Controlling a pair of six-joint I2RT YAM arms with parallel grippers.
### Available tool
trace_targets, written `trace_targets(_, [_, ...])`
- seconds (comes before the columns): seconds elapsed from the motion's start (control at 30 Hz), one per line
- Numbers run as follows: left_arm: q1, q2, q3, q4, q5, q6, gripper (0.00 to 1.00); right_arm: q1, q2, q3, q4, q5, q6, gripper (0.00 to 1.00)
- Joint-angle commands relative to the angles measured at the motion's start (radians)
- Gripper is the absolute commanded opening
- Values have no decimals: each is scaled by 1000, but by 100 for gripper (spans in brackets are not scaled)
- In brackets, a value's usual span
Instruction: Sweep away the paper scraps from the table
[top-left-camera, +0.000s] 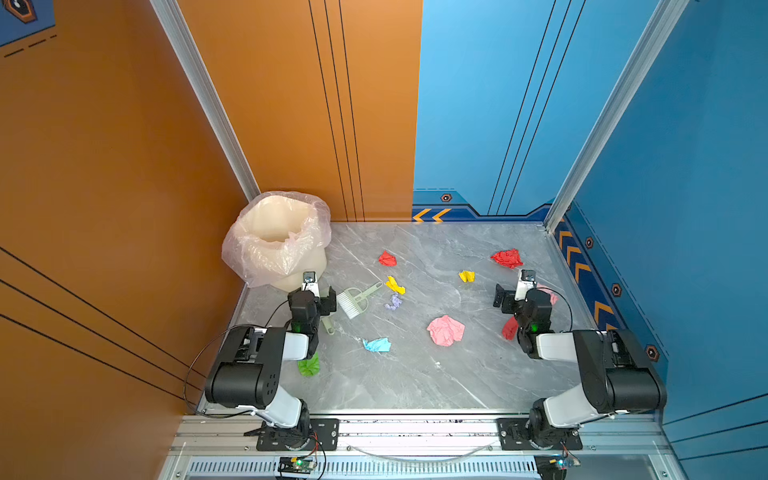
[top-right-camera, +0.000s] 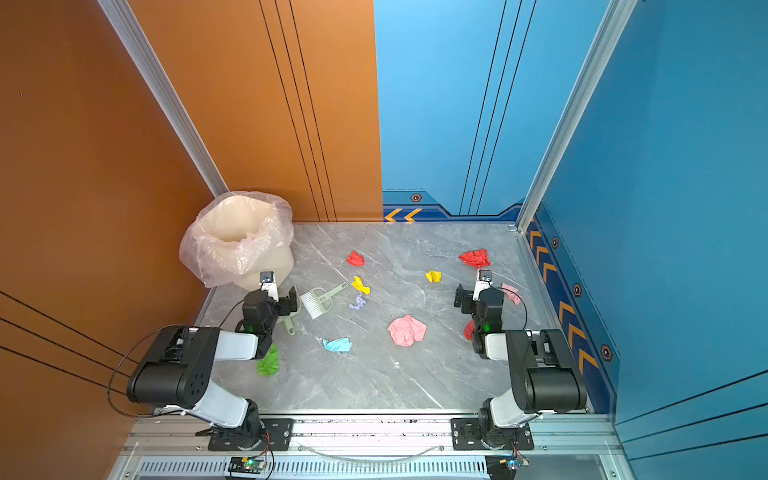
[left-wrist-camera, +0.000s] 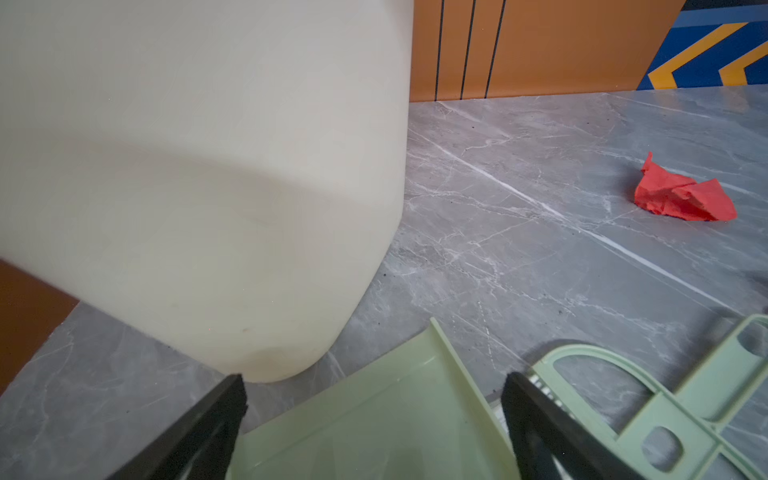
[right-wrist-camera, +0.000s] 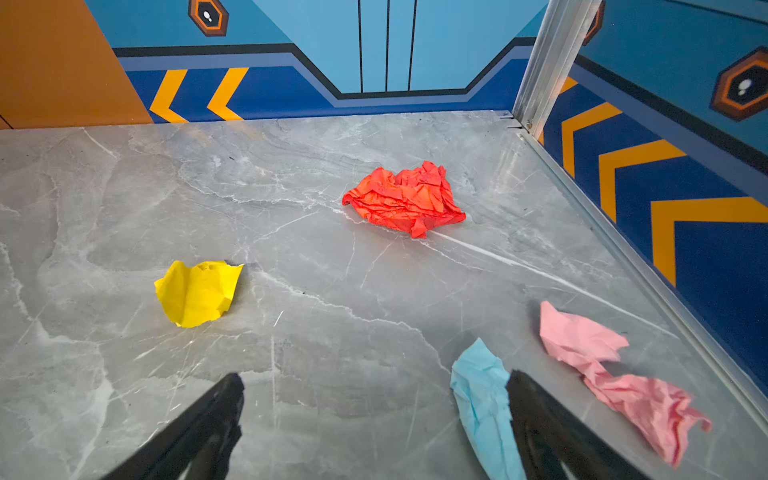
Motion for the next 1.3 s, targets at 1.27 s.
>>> trace_targets(1.27, [-18,-68,-31,18,117,60,98,20,7,17,-15,40,9,100])
